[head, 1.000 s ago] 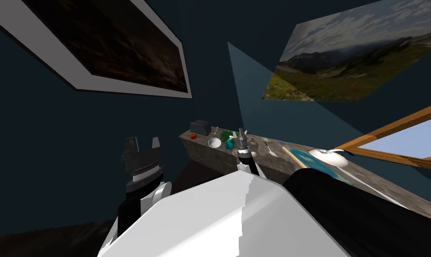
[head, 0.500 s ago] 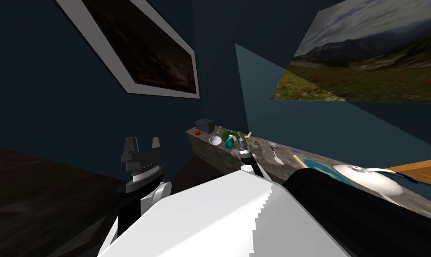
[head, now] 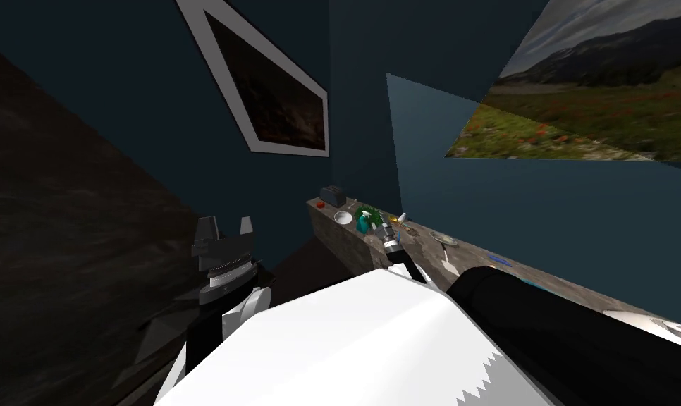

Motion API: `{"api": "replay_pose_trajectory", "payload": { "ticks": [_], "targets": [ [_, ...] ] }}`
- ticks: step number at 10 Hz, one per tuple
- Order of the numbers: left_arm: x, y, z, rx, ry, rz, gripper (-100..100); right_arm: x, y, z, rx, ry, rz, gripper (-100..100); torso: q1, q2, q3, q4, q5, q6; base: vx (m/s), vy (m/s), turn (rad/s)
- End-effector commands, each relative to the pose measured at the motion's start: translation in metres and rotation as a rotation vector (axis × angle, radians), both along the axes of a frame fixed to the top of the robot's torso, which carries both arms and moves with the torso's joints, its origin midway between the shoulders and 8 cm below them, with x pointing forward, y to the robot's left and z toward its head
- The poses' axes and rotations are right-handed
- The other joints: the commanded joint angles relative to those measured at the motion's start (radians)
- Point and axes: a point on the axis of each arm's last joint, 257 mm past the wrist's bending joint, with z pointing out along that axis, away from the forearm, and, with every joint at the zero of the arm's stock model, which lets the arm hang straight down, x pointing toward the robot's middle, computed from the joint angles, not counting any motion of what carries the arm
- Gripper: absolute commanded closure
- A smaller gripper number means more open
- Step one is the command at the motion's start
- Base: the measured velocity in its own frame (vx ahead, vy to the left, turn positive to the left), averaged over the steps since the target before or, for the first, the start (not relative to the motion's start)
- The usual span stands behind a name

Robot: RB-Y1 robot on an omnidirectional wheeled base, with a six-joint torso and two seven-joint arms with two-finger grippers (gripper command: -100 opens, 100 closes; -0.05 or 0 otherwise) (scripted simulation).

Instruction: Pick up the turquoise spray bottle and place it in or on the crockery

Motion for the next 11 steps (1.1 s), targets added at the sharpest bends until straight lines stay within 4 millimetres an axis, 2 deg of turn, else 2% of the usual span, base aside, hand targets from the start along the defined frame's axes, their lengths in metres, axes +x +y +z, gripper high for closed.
{"api": "replay_pose_trajectory", "payload": {
  "ticks": [1, 3, 4, 6, 7, 8, 11],
  "targets": [
    [0.000, 0.000, 0.000, 0.000, 0.000, 0.000, 0, -0.001, -0.006, -0.012, 0.037, 0.043, -0.007, -100, 0.000, 0.000, 0.000, 0.000, 0.000, 0.000, -0.087, -0.079, 0.108],
    [0.000, 0.000, 0.000, 0.000, 0.000, 0.000, 0, -0.007, -0.028, -0.036, 0.137, 0.121, -0.034, -100, 0.004, -0.005, -0.003, -0.001, 0.001, 0.000, -0.099, -0.067, 0.344],
    [0.000, 0.000, 0.000, 0.000, 0.000, 0.000, 0, -0.007, -0.029, -0.040, 0.145, 0.135, -0.035, -100, 0.003, -0.004, -0.002, -0.001, 0.001, 0.000, -0.083, -0.076, 0.150],
    [0.000, 0.000, 0.000, 0.000, 0.000, 0.000, 0, -0.017, -0.050, -0.062, 0.249, 0.204, -0.067, -100, 0.003, -0.006, -0.003, -0.001, 0.001, 0.000, -0.081, -0.076, 0.309],
    [0.000, 0.000, 0.000, 0.000, 0.000, 0.000, 0, -0.017, -0.050, -0.066, 0.266, 0.219, -0.068, -100, 0.002, -0.006, -0.003, -0.001, 0.000, 0.000, -0.063, -0.060, 0.150],
    [0.000, 0.000, 0.000, 0.000, 0.000, 0.000, 0, -0.023, -0.060, -0.078, 0.323, 0.259, -0.086, -100, 0.003, -0.007, -0.004, -0.002, 0.000, 0.001, -0.063, -0.047, 0.222],
    [0.000, 0.000, 0.000, 0.000, 0.000, 0.000, 0, -0.029, -0.069, -0.089, 0.397, 0.292, -0.103, -100, 0.004, -0.009, -0.005, -0.002, 0.001, 0.000, -0.042, -0.036, 0.184]
  ]
}}
